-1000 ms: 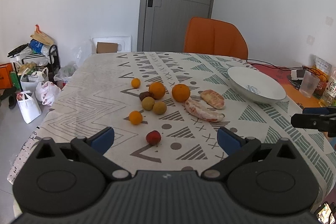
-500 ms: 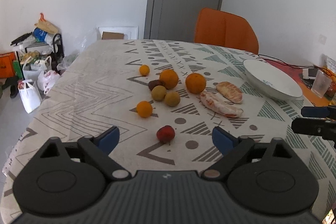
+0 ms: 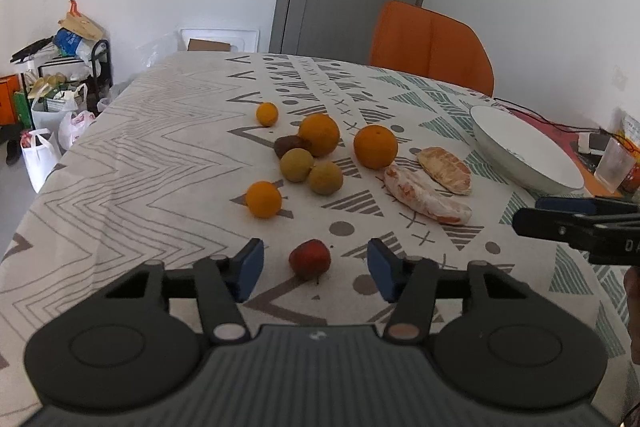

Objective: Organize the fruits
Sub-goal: 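Close the left tool on the small red fruit while the right tool grasps a peeled pomelo segment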

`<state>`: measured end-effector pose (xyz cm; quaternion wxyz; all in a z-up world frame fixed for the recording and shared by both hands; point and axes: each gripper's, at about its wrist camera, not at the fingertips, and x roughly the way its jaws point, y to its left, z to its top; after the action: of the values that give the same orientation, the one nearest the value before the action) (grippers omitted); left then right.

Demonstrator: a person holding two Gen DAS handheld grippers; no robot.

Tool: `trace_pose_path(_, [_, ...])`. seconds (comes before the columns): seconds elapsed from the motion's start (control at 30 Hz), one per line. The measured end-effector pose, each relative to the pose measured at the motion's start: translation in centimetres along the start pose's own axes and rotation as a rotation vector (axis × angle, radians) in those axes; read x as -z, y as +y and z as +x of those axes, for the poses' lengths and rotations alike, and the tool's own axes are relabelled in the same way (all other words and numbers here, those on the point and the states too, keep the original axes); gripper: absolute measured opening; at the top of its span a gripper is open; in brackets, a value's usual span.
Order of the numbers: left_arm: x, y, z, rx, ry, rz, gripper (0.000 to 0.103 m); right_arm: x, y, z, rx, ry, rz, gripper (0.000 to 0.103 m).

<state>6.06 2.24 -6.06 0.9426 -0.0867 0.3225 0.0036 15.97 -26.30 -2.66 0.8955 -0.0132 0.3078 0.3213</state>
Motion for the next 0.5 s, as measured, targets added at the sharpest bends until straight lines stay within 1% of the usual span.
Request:
trace_pose_path(0.03, [-0.1, -0.1, 0.3, -0.007, 0.009, 0.009, 0.044, 0.0, 0.0, 0.3, -0.003, 0.003, -0.002, 0.071])
trace_pose_path(0.07, [-0.1, -0.2, 0.6, -0.012, 0.021, 0.018, 0.033, -0.1, 0.1, 0.5, -0.003, 0.006, -0.005, 0.071])
trace_pose_path(0.13, [-0.1, -0.2, 0.9, -0.017, 0.03, 0.028, 0.022, -0.2, 0.2, 1.2, 0.0, 0.013, -0.01, 0.071])
trace_pose_path(0.27, [-0.1, 0.1, 1.0, -0.015, 0.02, 0.034, 0.021, -0.7, 0.5, 2.3, -0.016, 0.036, -0.007, 0.063])
trace_pose_path(0.5, [-0.9, 1.2, 0.4, -0.022, -0.004, 0.01, 0.021, -1.3, 1.4, 4.2, -0.029, 0.053, -0.041, 0.063])
